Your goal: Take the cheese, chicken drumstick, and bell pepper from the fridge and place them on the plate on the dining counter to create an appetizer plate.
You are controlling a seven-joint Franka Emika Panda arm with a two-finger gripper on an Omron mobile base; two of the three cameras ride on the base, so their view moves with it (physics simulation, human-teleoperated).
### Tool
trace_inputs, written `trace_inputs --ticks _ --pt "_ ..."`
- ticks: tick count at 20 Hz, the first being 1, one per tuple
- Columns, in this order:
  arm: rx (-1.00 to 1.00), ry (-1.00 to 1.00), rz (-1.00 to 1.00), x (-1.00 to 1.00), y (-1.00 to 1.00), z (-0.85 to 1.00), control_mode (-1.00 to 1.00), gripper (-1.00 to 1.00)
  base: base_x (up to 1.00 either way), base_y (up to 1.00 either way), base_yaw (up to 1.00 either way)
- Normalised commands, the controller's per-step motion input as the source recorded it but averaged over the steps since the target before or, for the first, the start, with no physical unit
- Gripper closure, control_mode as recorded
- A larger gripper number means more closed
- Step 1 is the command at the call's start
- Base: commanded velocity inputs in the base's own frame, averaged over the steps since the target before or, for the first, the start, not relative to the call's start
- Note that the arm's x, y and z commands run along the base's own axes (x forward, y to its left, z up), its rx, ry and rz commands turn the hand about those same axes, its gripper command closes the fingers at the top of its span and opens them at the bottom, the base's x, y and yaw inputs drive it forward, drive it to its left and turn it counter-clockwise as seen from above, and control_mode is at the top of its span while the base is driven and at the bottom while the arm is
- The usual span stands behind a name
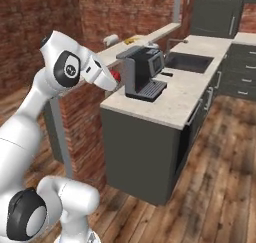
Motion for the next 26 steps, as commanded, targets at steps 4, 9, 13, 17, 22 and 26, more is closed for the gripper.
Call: trace_inputs --ticks 4,9,13,17,22,26 --pt "0.00 0.00 0.00 0.00 0.00 0.00 1.00 1.00 0.00 1.00 0.00" --pt "0.00 0.00 0.00 0.00 0.00 0.00 1.00 1.00 0.00 1.00 0.00" --pt "0.00 0.00 0.00 0.00 0.00 0.00 1.00 1.00 0.00 1.00 0.00" --pt "0.00 0.00 0.00 0.00 0.00 0.00 1.00 1.00 0.00 1.00 0.00" --pt "0.00 0.00 0.00 0.00 0.00 0.00 1.00 1.00 0.01 1.00 -0.05" --pt "0.00 0.00 0.00 0.00 0.00 0.00 1.00 1.00 0.17 1.00 -0.07"
